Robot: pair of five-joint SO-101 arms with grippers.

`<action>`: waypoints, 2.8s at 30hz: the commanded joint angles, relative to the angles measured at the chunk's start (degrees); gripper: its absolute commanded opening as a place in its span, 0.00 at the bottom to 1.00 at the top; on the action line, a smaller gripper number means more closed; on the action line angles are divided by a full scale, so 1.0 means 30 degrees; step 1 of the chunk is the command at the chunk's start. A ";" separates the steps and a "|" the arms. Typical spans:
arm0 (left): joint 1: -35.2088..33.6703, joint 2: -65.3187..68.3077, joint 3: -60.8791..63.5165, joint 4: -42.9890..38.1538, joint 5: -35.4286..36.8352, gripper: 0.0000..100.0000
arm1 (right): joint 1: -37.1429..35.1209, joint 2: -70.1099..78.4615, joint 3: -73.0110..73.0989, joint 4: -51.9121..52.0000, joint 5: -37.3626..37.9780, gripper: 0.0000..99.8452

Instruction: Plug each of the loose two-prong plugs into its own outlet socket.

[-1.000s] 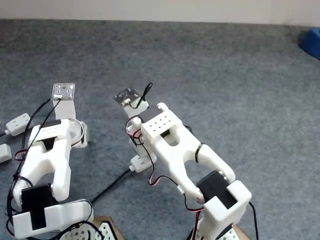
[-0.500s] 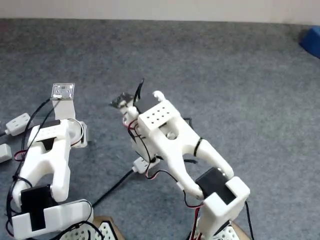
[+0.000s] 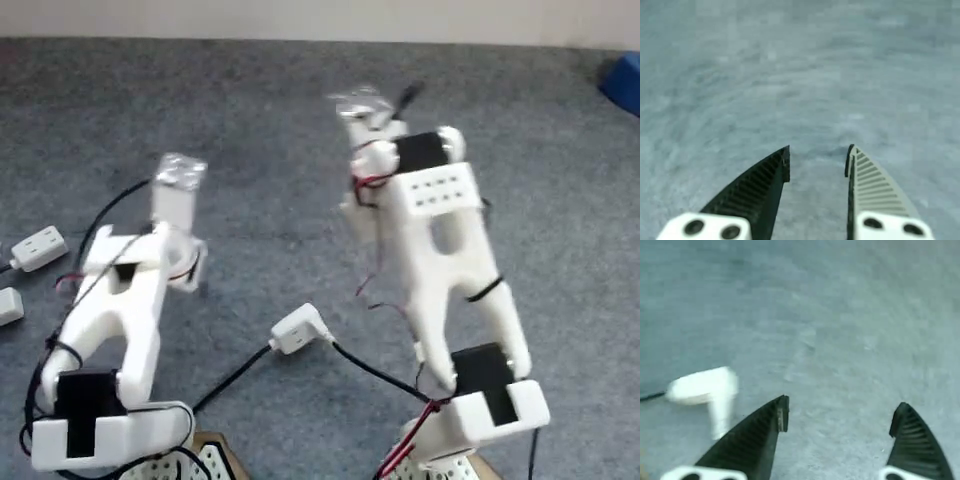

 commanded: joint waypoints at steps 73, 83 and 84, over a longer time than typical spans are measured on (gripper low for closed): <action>1.1121 0.1832 -0.2711 0.5040 -0.0264 0.01 | 0.4850 -0.0835 1.3758 -1.3700 -0.0088 0.31; 0.6579 0.6022 -1.7040 0.7590 -0.1905 0.01 | 0.4850 -0.0835 1.3788 -1.3641 -0.0117 0.31; 0.6344 0.6784 -1.8740 0.7619 -0.1905 0.01 | 0.4850 -0.0835 1.3788 -1.3641 -0.0117 0.31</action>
